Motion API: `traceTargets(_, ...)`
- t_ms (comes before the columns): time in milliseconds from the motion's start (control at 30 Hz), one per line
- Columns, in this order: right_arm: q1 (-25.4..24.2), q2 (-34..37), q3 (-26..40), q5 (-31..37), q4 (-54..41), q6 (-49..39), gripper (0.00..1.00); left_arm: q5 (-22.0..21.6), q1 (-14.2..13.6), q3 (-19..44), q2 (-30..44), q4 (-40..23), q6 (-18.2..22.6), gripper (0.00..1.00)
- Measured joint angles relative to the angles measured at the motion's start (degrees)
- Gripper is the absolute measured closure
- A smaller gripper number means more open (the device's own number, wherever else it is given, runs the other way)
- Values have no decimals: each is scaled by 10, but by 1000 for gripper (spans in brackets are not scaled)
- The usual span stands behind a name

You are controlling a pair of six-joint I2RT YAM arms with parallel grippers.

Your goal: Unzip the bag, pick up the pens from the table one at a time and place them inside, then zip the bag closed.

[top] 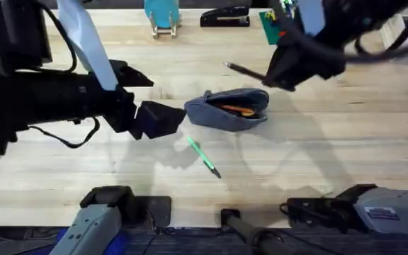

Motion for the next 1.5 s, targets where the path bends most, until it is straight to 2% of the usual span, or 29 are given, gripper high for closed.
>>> traceTargets(367,0,-76,-248,-7,199,-9,964,0,0,0,0,0,0,6)
traceTargets(567,0,-77,-328,-2,305,-10,964,0,0,0,0,0,0,6)
traceTargets(733,0,-77,-354,0,325,-21,964,0,0,0,0,0,0,6)
traceTargets(933,0,-73,-365,3,335,-76,964,0,0,0,0,0,0,6)
traceTargets(1267,0,1,-365,7,384,-103,966,0,0,0,0,0,0,6)
traceTargets(1500,0,5,-365,9,393,-109,966,0,0,0,0,0,0,6)
